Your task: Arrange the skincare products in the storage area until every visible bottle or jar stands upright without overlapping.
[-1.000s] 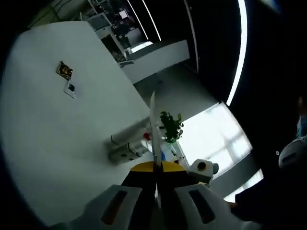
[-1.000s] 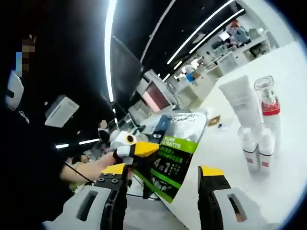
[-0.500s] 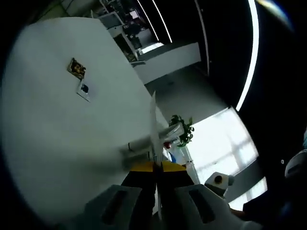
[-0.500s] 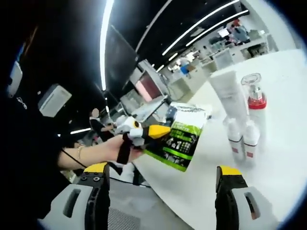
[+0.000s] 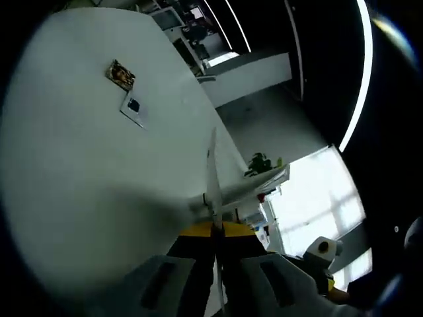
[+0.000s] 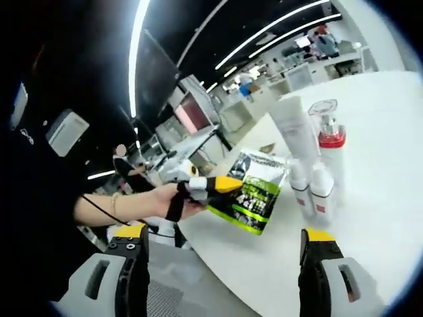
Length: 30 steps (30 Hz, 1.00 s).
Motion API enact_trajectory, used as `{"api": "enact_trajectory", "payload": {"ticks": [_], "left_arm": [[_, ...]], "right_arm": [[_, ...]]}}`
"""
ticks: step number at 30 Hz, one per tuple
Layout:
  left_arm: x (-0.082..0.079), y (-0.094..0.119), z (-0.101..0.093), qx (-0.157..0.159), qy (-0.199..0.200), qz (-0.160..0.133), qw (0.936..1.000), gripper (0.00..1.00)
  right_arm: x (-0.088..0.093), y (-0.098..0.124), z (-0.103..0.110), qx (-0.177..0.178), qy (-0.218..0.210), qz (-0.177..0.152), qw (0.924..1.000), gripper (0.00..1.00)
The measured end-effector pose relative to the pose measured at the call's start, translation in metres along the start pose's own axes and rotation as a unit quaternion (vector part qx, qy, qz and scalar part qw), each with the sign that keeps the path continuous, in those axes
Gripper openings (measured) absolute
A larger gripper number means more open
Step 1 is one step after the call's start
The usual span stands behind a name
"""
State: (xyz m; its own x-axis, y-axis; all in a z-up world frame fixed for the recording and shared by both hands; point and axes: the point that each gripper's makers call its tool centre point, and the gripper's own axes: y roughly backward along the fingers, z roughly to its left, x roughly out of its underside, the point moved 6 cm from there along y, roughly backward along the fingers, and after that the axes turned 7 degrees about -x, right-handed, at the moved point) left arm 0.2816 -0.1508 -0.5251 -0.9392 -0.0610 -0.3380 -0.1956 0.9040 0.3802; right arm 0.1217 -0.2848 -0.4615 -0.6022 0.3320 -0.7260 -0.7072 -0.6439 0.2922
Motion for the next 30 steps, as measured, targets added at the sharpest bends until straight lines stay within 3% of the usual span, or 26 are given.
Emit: {"api": "enact_trajectory", "payload": {"ticks": [9, 30], "left_arm": [[0.002, -0.016, 0.014, -0.018, 0.010, 0.012, 0.9997, 0.00], [0.004, -0.041, 0.026, -0.039, 0.023, 0.023, 0.9987, 0.00]], "right_arm": [[0.004, 0.012, -0.015, 0.026, 0.000, 0.009, 0.9996, 0.99], [0.008, 0.039, -0.040, 0.075, -0.011, 0.008, 0.9971, 0.99]]}}
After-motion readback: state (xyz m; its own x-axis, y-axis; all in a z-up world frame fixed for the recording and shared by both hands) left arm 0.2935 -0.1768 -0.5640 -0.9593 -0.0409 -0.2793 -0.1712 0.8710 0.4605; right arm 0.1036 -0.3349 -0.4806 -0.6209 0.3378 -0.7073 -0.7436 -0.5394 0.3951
